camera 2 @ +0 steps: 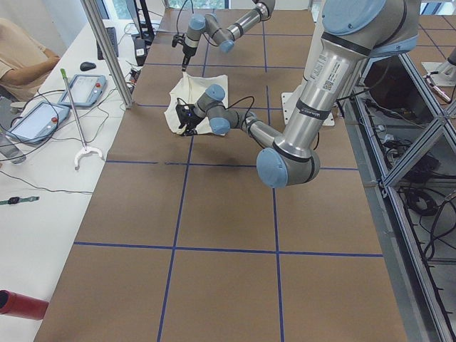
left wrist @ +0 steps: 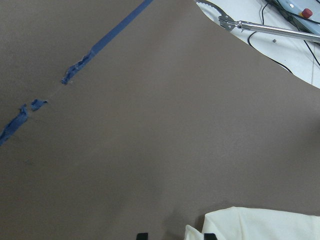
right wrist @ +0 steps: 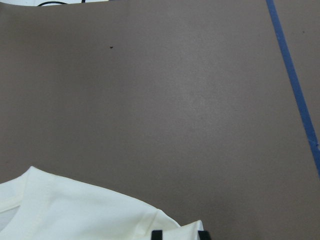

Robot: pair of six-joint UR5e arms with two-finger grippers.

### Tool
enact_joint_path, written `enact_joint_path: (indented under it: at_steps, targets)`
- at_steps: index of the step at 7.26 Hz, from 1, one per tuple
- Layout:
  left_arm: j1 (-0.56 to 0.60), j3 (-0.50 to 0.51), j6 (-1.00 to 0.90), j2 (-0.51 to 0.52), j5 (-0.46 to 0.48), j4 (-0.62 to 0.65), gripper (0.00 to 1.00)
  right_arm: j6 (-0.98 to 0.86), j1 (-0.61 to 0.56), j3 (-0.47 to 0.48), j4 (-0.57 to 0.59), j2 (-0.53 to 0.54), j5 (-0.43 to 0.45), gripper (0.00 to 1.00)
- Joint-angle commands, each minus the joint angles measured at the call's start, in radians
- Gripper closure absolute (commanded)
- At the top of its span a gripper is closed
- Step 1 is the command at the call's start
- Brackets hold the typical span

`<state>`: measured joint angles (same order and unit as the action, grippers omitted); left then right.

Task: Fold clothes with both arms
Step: 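Release the hem near the collar with both grippers, then move the right gripper down to the folded shirt's side edge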

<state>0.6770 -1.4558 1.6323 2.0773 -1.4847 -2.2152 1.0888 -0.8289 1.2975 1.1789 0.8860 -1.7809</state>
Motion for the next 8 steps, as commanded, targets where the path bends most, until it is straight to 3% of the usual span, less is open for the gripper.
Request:
enact_joint_path:
  at_steps: [1,2,3,4,5,8]
  targets:
    - [-0.007,-0.002,0.003,0.0,0.0,-0.008,0.52,0.017,-0.007,0.165,-0.005,0.096,-0.088,0.0]
    - [-0.007,-0.002,0.003,0.001,0.0,-0.006,0.52,0.072,0.029,0.306,-0.005,0.197,-0.089,0.0]
    - [-0.007,-0.002,0.001,0.0,0.0,-0.008,0.52,0.208,0.101,0.401,-0.075,0.309,-0.039,0.0]
    - [-0.007,-0.002,-0.002,-0.003,0.0,-0.009,0.52,0.27,0.167,0.419,-0.231,0.388,0.019,0.0]
    - [-0.007,-0.005,-0.005,-0.011,-0.002,-0.011,0.52,0.313,0.206,0.417,-0.273,0.419,0.029,0.0]
    - [-0.008,-0.064,0.007,-0.012,0.001,-0.008,0.52,0.46,0.228,0.43,-0.277,0.487,0.04,0.18]
